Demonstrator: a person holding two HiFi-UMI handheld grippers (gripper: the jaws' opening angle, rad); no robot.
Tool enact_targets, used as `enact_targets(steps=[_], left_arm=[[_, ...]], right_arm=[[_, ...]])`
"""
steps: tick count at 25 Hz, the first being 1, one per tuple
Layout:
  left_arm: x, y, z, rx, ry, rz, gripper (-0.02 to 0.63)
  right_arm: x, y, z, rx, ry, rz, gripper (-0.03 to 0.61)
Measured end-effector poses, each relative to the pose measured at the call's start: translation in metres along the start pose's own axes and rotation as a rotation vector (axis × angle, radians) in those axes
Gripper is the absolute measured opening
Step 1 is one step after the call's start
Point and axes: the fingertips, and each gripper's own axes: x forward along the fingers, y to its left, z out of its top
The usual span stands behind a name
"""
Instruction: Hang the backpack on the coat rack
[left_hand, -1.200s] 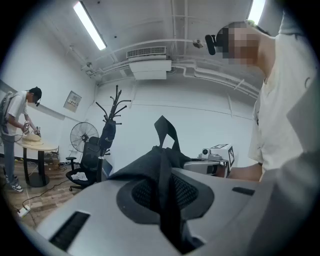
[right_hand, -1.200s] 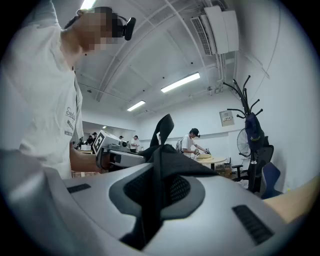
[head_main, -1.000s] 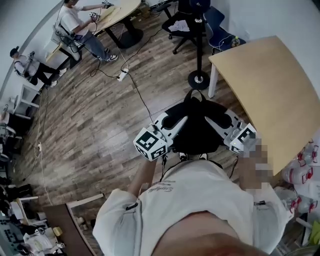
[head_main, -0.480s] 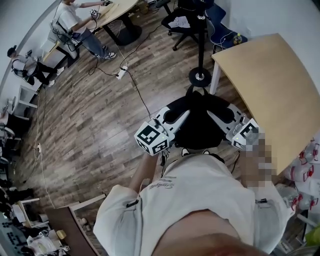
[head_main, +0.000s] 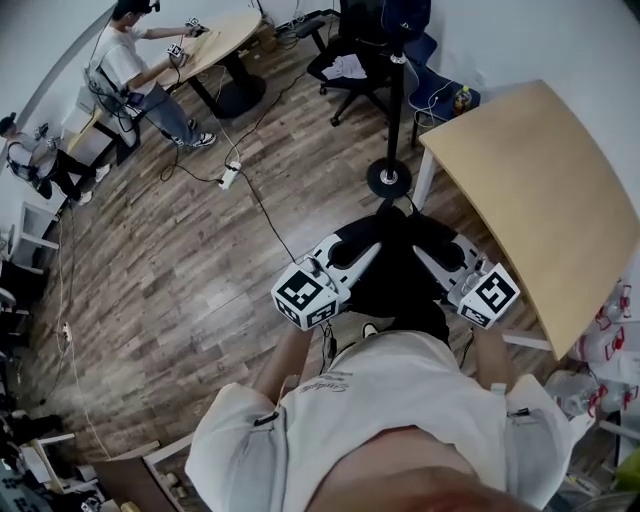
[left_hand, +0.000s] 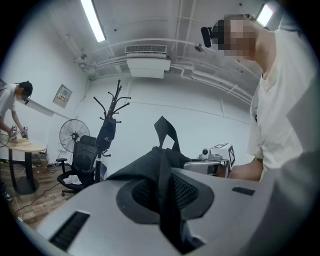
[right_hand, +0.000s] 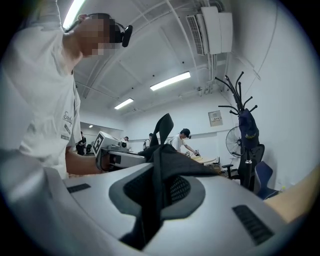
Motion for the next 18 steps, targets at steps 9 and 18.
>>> enact_targets(steps=[9,18], left_arm=[[0.023,0.068,0.002,-0.021,0.018,0.021,0.046],[0.074,0.154,0.027,-0.065,0.016,0.031,0.046]], right_arm=[[0.048,-0.053,-0.009,0.015,-0.005,0.024,0.032],[0.102,-0.144,-0.002,-0.008,-0.025,0.058,0.032]])
